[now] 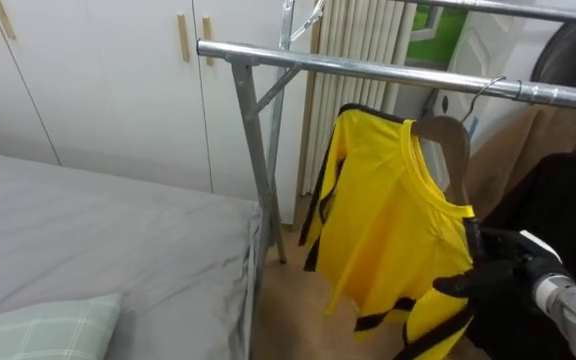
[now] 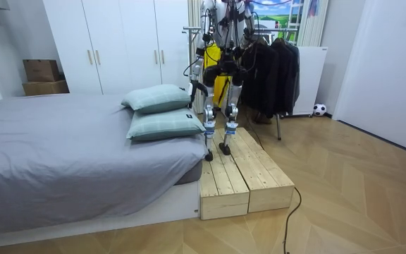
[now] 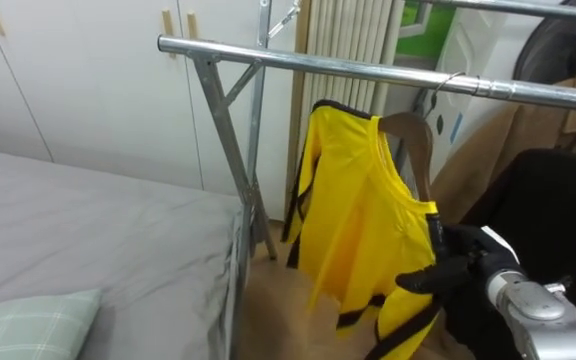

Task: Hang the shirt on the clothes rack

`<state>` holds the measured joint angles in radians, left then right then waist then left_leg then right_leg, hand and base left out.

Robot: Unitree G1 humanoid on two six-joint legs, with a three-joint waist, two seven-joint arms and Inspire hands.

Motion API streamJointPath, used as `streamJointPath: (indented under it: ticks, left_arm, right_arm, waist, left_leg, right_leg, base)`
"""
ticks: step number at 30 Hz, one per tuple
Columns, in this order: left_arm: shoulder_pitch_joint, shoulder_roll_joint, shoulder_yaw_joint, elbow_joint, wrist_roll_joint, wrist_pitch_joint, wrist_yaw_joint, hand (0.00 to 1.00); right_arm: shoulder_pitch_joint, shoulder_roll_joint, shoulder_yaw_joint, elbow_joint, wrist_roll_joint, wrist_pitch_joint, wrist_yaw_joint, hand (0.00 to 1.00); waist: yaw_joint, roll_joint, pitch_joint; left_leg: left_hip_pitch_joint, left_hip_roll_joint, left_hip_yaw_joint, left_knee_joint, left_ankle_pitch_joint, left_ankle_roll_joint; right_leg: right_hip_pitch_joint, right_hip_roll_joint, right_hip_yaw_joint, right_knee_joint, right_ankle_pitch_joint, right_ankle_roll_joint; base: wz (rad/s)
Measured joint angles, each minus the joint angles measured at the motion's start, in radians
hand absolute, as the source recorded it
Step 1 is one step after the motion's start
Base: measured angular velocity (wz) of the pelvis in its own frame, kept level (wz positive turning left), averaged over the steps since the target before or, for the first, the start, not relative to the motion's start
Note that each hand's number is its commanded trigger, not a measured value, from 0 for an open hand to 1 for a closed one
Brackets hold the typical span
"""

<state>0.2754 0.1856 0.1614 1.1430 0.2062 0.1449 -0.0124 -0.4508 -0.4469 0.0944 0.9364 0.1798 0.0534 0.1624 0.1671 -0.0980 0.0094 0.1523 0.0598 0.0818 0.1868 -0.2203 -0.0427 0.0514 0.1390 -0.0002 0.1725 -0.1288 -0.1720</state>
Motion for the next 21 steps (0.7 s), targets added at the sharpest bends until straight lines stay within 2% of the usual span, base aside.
streamJointPath:
  ticks: [4,11,21]
  left_arm:
    - [0.000,0.001,0.000,0.000,0.000,0.000,0.000,0.00]
    - [0.000,0.001,0.000,0.000,0.000,0.000,0.000,0.00]
    - [0.000,0.000,-0.027,0.000,-0.016,0.000,-0.001,0.00]
  right_arm:
    - [0.000,0.000,0.000,0.001,0.000,0.000,-0.026,0.00]
    - [0.000,0.000,0.000,-0.001,0.001,0.000,-0.052,0.00]
    - [0.000,0.000,-0.003,-0.025,0.019,0.000,-0.092,0.00]
  waist:
    - [0.000,-0.008,0.0021]
    - [0.001,-0.008,0.0014]
    - [-0.002,0.011,-0.0037]
  left_leg:
    - [0.000,0.000,0.001,0.000,0.000,0.000]
    - [-0.001,0.000,0.006,0.001,0.000,0.000]
    - [-0.001,0.001,0.009,0.001,0.000,0.000]
  right_leg:
    - [0.000,0.000,0.000,-0.002,0.000,0.000]
    - [-0.001,0.000,0.004,-0.003,0.000,0.000]
    - [-0.002,0.000,0.004,0.000,0.000,0.000]
  base:
    - [0.00]
    - [0.00]
    - [0.00]
